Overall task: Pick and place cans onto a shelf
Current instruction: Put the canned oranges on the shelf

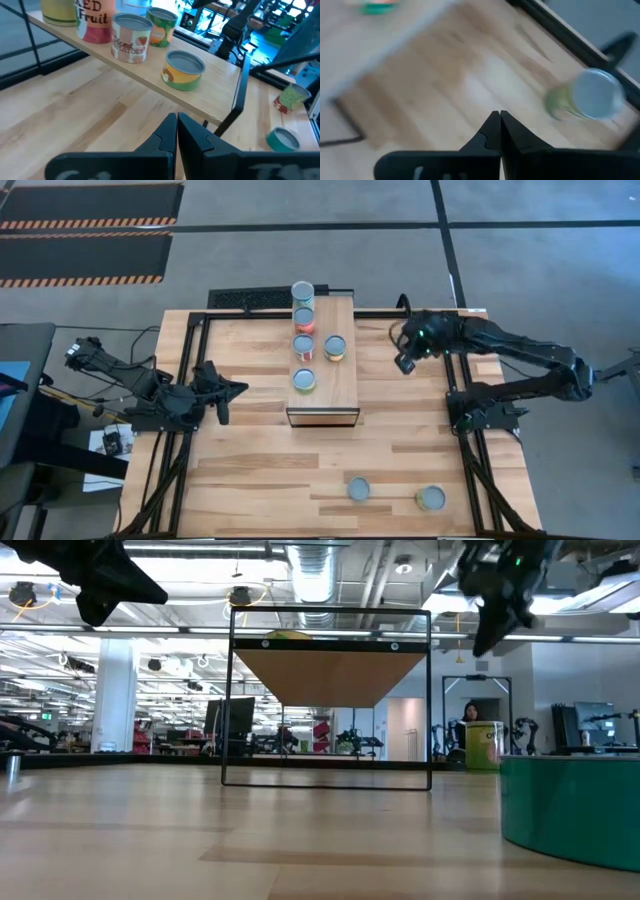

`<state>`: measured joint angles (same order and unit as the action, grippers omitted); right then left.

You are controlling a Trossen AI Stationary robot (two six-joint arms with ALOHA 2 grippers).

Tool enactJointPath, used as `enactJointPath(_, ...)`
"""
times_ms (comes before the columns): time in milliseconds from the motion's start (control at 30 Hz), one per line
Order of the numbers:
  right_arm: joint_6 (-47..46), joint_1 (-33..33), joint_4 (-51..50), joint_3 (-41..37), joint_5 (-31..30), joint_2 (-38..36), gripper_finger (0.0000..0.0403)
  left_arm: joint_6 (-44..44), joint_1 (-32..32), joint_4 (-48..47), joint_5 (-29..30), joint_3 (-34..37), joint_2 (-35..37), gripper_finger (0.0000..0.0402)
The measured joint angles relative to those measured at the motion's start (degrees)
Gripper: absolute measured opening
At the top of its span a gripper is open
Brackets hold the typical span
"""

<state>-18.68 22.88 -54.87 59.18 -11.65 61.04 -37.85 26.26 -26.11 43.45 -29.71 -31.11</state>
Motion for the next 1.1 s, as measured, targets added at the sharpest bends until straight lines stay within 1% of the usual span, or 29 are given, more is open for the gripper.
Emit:
enactJointPath(133, 3.1, 9.3, -0.5, -1.3, 1.3, 2.8, 0.0042, -1.8, 0.0, -0.1, 1.0, 0.0, 0.0, 0.0)
enactJointPath(267, 7.4, 15.6, 0.0, -1.3, 1.3, 7.1, 0.0085, -2.7, 0.0, -0.1, 1.8, 0.0, 0.0, 0.0)
enactJointPath(467, 12.9, 20.1, 2.1, -1.3, 1.3, 14.1, 0.0145, -3.8, 0.0, -0.4, 1.8, 0.0, 0.0, 0.0)
enactJointPath(567, 14.1, 21.4, 3.3, -1.3, 1.5, 17.3, 0.016, -4.0, 0.0, -0.7, 2.3, 0.0, 0.0, 0.0)
enactJointPath(667, 15.6, 22.1, 4.5, -1.3, 1.3, 19.8, 0.0164, -4.8, 0.0, -0.7, 2.5, 0.0, 0.0, 0.0)
enactJointPath(767, 17.5, 22.7, 4.9, -1.3, 1.1, 22.0, 0.0157, -4.9, 0.0, -0.7, 2.8, 0.0, 0.0, 0.0)
enactJointPath(867, 19.2, 23.0, 5.0, -0.9, 0.3, 23.6, 0.0135, -4.9, 0.0, -0.7, 3.7, 0.0, 0.0, 0.0)
enactJointPath(967, 21.0, 23.1, 4.9, -1.0, 0.0, 24.3, 0.0094, -4.9, 0.0, -0.7, 3.9, 0.0, 0.0, 0.0)
enactJointPath(1100, 23.2, 22.6, 4.4, -0.4, 1.1, 23.9, 0.002, -5.2, 0.0, -0.6, 3.9, 0.0, 0.0, 0.0)
